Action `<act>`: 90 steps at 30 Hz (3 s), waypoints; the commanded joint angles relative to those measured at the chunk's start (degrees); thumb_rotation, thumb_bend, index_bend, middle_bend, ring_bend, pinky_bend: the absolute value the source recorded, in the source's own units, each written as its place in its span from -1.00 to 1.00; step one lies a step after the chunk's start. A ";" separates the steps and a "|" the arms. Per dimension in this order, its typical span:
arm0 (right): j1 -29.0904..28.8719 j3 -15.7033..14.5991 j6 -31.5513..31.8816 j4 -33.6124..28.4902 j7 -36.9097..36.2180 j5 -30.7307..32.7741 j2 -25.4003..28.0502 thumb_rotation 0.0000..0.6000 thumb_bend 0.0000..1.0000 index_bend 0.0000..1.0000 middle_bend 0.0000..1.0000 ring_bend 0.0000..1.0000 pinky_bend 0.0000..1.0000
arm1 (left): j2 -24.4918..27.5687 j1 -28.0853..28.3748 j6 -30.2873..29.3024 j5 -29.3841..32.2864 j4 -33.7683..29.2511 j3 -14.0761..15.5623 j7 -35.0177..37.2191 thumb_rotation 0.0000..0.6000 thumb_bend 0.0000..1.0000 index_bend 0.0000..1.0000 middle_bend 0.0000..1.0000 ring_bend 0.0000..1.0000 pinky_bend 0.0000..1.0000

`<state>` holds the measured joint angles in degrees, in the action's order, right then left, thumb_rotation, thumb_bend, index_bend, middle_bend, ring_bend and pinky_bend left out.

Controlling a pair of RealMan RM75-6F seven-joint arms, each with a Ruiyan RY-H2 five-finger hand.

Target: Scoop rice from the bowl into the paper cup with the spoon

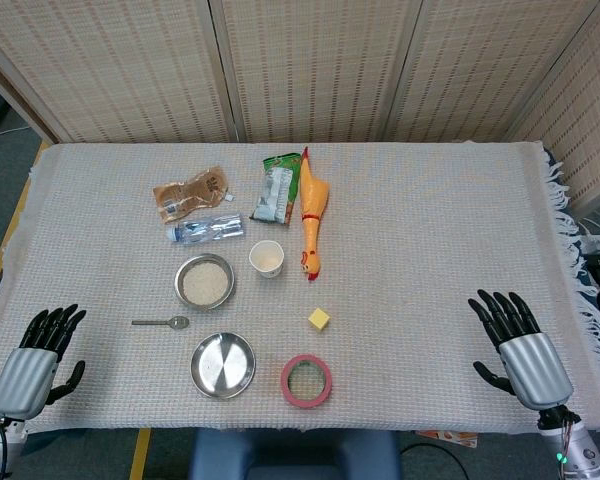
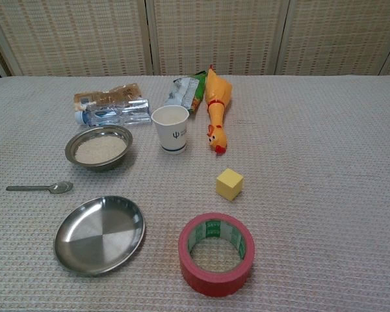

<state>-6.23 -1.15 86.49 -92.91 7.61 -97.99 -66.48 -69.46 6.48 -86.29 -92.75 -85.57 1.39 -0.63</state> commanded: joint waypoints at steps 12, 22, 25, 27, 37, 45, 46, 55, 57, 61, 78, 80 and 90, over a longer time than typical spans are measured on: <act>0.14 0.04 0.21 -0.17 -1.40 0.19 0.68 1.00 -0.81 -1.00 -1.00 -1.00 -1.00 | -4.02 2.24 2.15 1.36 0.34 -2.28 -2.22 1.00 -0.10 -1.00 -0.67 -0.72 -0.15; -0.21 0.36 -1.04 -0.24 -0.44 1.27 0.21 1.00 -0.81 -1.00 -1.00 -1.00 -1.00 | -9.40 6.89 9.25 7.21 3.34 -5.78 -9.66 1.00 -0.11 -0.31 0.95 0.80 1.00; -0.37 0.38 -1.64 -0.21 -0.11 1.66 -0.02 1.00 -0.81 -1.00 -1.00 -1.00 -1.00 | -11.47 8.12 10.28 7.97 5.17 -6.47 -10.53 1.00 -0.11 -0.20 1.00 0.98 1.00; -0.44 0.34 -1.92 -0.25 0.06 1.76 -0.06 1.00 -0.81 -1.00 -1.00 -1.00 -1.00 | -12.51 8.71 11.07 8.61 6.39 -6.72 -11.10 1.00 -0.11 -0.16 1.00 1.00 1.00; -0.46 0.38 -2.06 -0.44 -0.01 2.04 0.11 1.00 -0.81 -1.00 -1.00 -1.00 -1.00 | -17.79 10.90 15.79 12.22 13.96 -6.79 -11.55 1.00 -0.13 -0.12 1.00 1.00 1.00; -0.61 0.21 -2.39 -0.38 -0.44 1.94 0.18 1.00 -0.81 -1.00 -1.00 -1.00 -1.00 | -21.98 12.00 16.14 11.98 20.16 -6.17 -12.55 1.00 -0.14 -0.15 1.00 1.00 1.00; -0.60 0.14 -2.42 -0.44 -0.45 1.90 0.27 1.00 -0.81 -1.00 -1.00 -1.00 -1.00 | -22.40 12.11 16.27 11.97 20.85 -6.06 -12.73 1.00 -0.14 -0.16 1.00 1.00 1.00; -0.58 0.03 -2.50 -0.68 -0.60 1.92 0.50 1.00 -0.81 -1.00 -1.00 -1.00 -1.00 | -25.81 13.26 16.48 11.43 25.80 -5.72 -12.52 1.00 -0.19 -0.20 1.00 1.00 1.00; -0.61 0.02 -2.85 -0.71 -0.30 2.24 0.54 1.00 -0.81 -1.00 -1.00 -1.00 -1.00 | -26.65 13.41 15.81 10.97 27.31 -5.62 -12.92 1.00 -0.19 -0.17 1.00 1.00 1.00; -0.66 -0.03 -3.56 -1.25 0.42 2.90 0.79 1.00 -0.80 -1.00 -1.00 -1.00 -1.00 | -28.56 13.53 14.99 10.52 30.21 -5.40 -13.47 1.00 -0.19 -0.13 1.00 1.00 1.00; -0.76 -0.37 -4.31 -2.07 0.00 3.11 1.49 1.00 -0.80 -1.00 -1.00 -1.00 -1.00 | -31.91 14.46 15.13 10.44 35.64 -5.36 -13.71 1.00 -0.19 -0.05 1.00 1.00 1.00; -0.80 -0.40 -4.48 -2.11 -0.04 3.19 1.55 1.00 -0.80 -1.00 -1.00 -1.00 -1.00 | -32.20 14.50 14.97 10.50 36.12 -5.46 -13.69 1.00 -0.19 -0.01 1.00 1.00 1.00; -0.92 -0.44 -4.99 -2.34 0.16 3.51 1.67 1.00 -0.80 -1.00 -1.00 -1.00 -1.00 | -32.51 14.61 14.67 10.55 37.38 -5.59 -12.26 1.00 -0.20 0.09 1.00 1.00 1.00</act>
<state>-7.15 -1.59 81.50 -95.25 7.78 -94.48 -64.81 -102.00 21.09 -71.52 -82.13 -48.17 -4.23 -12.97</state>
